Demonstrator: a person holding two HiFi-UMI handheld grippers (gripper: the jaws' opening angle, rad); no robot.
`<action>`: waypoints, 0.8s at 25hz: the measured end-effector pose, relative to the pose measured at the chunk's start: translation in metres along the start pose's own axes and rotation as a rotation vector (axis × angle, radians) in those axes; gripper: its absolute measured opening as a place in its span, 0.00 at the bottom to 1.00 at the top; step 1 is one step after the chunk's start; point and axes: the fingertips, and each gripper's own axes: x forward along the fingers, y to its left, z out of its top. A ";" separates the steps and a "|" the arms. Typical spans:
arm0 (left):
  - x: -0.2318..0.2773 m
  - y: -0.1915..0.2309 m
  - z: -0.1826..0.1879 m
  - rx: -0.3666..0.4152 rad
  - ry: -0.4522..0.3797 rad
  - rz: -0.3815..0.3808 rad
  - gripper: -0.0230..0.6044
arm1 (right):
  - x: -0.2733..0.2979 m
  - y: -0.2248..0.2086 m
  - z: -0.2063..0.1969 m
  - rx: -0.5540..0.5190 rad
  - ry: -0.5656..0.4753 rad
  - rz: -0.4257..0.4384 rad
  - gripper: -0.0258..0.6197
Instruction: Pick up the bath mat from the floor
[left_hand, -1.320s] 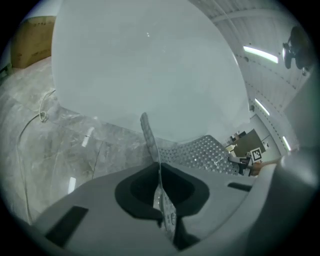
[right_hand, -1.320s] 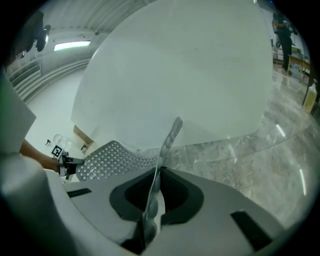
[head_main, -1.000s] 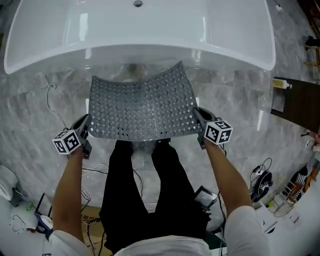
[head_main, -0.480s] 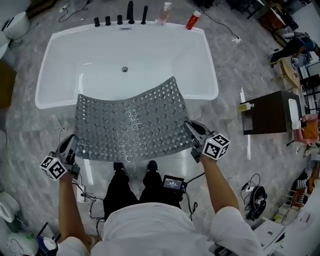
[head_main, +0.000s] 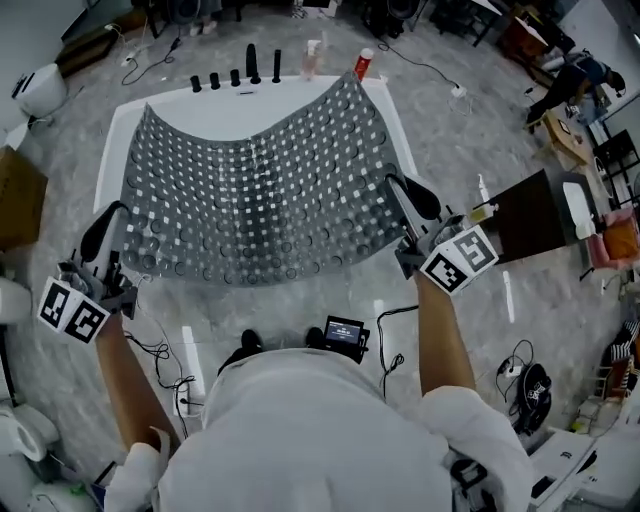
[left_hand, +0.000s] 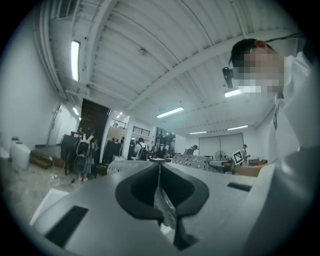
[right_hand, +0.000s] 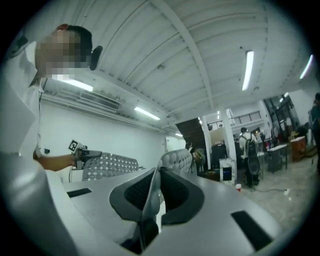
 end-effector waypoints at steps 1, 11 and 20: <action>0.002 -0.009 0.009 0.047 -0.017 0.001 0.07 | -0.004 0.005 0.008 -0.028 -0.025 -0.019 0.10; -0.005 -0.029 -0.032 0.080 -0.069 -0.008 0.06 | -0.023 0.050 -0.047 -0.002 -0.063 -0.046 0.10; 0.004 -0.040 -0.031 0.053 -0.019 -0.009 0.05 | -0.021 0.046 -0.041 0.026 -0.052 -0.031 0.10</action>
